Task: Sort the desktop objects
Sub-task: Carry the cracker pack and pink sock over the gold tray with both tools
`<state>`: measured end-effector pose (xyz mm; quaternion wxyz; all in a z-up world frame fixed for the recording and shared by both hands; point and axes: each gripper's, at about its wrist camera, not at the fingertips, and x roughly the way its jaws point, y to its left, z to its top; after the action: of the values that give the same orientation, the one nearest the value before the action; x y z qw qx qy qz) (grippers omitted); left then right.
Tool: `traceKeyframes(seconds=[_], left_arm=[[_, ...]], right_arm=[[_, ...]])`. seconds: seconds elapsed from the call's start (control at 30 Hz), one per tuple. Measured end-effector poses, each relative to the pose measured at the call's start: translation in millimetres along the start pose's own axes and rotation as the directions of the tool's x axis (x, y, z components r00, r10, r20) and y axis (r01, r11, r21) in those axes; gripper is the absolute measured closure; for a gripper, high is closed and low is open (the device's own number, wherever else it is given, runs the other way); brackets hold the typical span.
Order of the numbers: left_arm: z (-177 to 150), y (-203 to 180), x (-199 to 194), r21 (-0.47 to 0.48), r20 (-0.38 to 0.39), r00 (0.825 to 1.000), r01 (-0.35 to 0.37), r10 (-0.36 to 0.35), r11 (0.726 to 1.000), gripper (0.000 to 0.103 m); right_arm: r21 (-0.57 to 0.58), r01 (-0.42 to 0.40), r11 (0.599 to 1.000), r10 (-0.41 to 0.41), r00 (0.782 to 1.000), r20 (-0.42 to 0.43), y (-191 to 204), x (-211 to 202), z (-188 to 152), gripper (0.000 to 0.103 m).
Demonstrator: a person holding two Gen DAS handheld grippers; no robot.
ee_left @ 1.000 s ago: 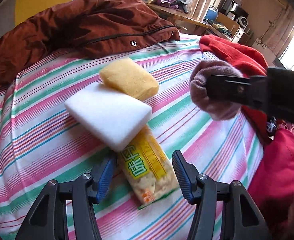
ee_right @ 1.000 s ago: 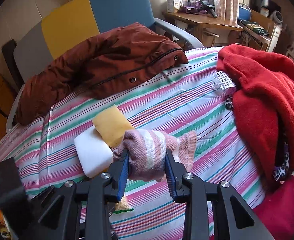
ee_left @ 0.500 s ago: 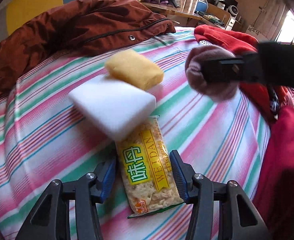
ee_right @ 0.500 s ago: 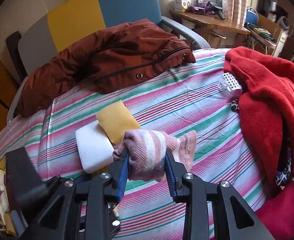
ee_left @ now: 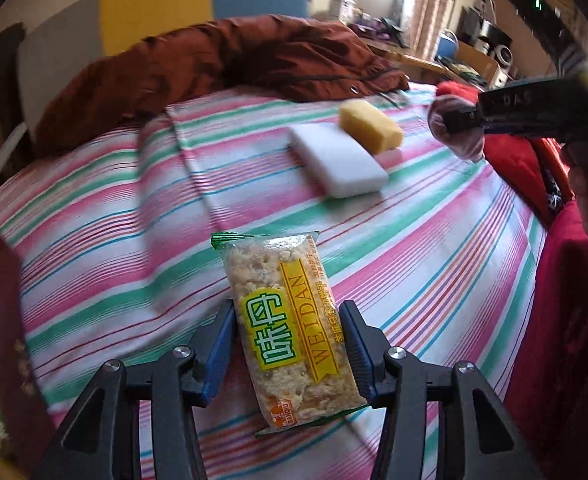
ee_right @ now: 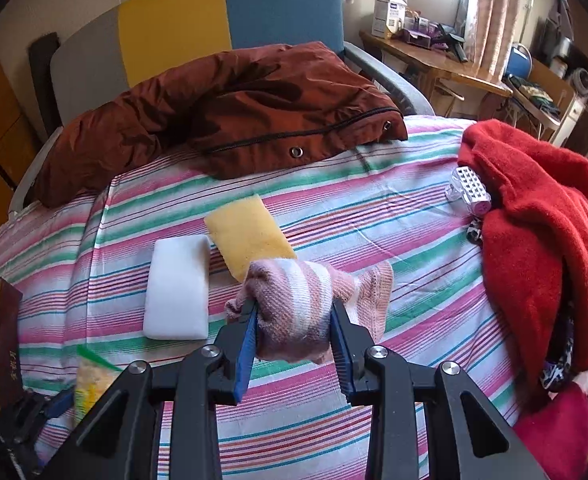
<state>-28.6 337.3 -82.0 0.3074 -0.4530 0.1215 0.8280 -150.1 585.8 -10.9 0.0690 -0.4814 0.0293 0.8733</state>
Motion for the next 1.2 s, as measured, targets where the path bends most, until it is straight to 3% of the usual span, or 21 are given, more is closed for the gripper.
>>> traceKeyframes(seconds=[0.6, 0.97, 1.2], left_arm=[[-25.5, 71.1, -101.7, -0.104, 0.173, 0.977, -0.106, 0.123, 0.989, 0.051], [-48.9, 123.7, -141.6, -0.212, 0.208, 0.955, -0.168, 0.212, 0.963, 0.051], [-57.7, 148.6, -152.1, -0.263, 0.212, 0.946, -0.186, 0.244, 0.947, 0.051]], right_arm=[[-0.146, 0.066, 0.987, -0.056, 0.996, 0.071, 32.2, -6.9, -9.1, 0.069], [-0.189, 0.106, 0.976, -0.091, 0.992, 0.087, 46.0, -6.3, -13.8, 0.069], [-0.190, 0.083, 0.978, -0.066, 0.993, 0.095, 59.3, -20.3, -14.9, 0.069]])
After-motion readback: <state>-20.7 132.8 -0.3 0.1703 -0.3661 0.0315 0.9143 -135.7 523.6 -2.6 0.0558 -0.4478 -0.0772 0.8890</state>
